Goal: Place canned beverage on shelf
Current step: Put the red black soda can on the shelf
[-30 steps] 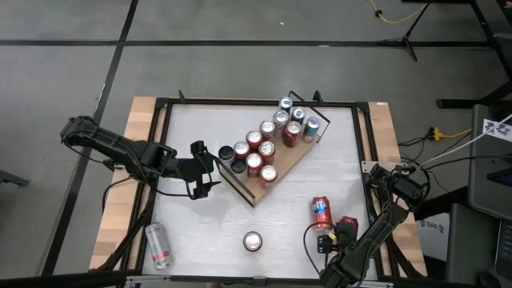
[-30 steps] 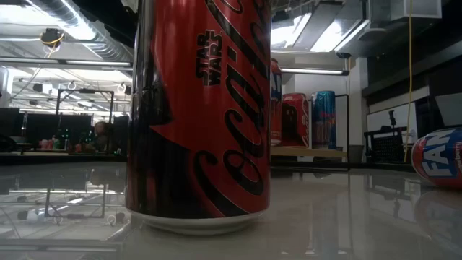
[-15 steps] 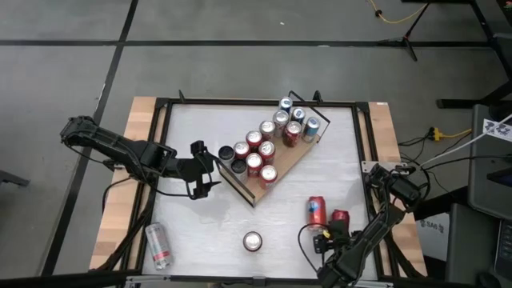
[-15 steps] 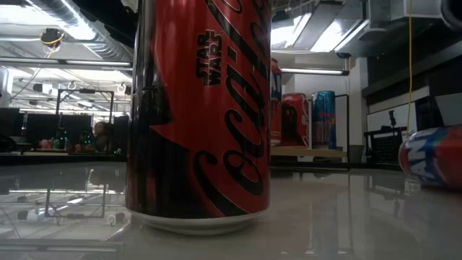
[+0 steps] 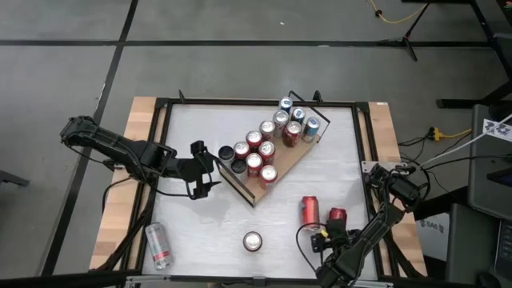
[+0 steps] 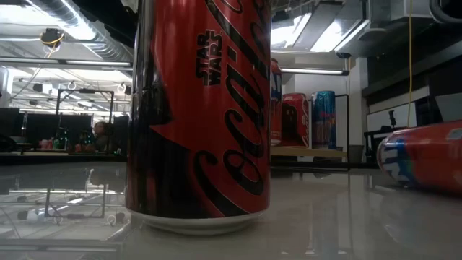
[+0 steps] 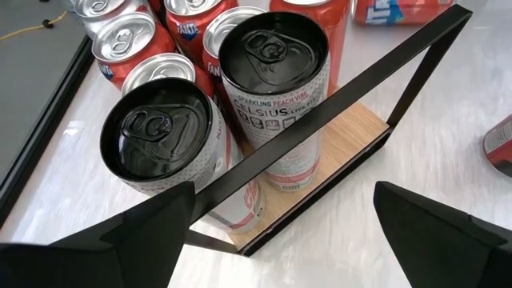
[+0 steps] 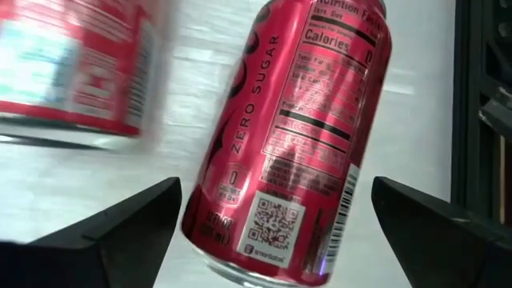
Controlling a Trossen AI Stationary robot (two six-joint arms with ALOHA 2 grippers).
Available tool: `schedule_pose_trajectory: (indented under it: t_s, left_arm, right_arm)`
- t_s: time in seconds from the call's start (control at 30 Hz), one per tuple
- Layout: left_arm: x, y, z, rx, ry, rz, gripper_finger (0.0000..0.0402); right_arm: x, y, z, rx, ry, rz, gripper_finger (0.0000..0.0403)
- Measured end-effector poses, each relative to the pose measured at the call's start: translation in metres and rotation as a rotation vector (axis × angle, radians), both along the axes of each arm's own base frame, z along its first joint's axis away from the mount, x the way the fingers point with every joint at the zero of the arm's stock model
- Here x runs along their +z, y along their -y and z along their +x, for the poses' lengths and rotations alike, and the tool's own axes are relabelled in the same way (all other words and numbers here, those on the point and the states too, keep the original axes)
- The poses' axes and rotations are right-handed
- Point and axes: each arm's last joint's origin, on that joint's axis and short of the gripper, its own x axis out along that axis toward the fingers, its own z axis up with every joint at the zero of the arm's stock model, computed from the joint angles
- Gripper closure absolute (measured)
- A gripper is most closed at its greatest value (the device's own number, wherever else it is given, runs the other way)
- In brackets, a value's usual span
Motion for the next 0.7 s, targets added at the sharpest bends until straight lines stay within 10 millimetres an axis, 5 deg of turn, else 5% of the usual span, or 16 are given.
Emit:
schedule_pose_trajectory:
  t_s: [0.3, 0.57, 0.7]
  left_arm:
    - [0.000, 0.000, 0.000, 0.000, 0.000, 0.000, 0.0024]
    - [0.000, 0.000, 0.000, 0.000, 0.000, 0.000, 0.0024]
    - [0.000, 0.000, 0.000, 0.000, 0.001, 0.000, 0.0024]
  right_arm:
    - [-0.023, 0.006, -0.002, -0.037, -0.023, 0.031, 0.0012]
    - [-0.023, 0.007, -0.002, -0.007, 0.021, -0.005, 0.0106]
    - [-0.021, 0.008, -0.002, 0.011, 0.038, -0.026, 0.0111]
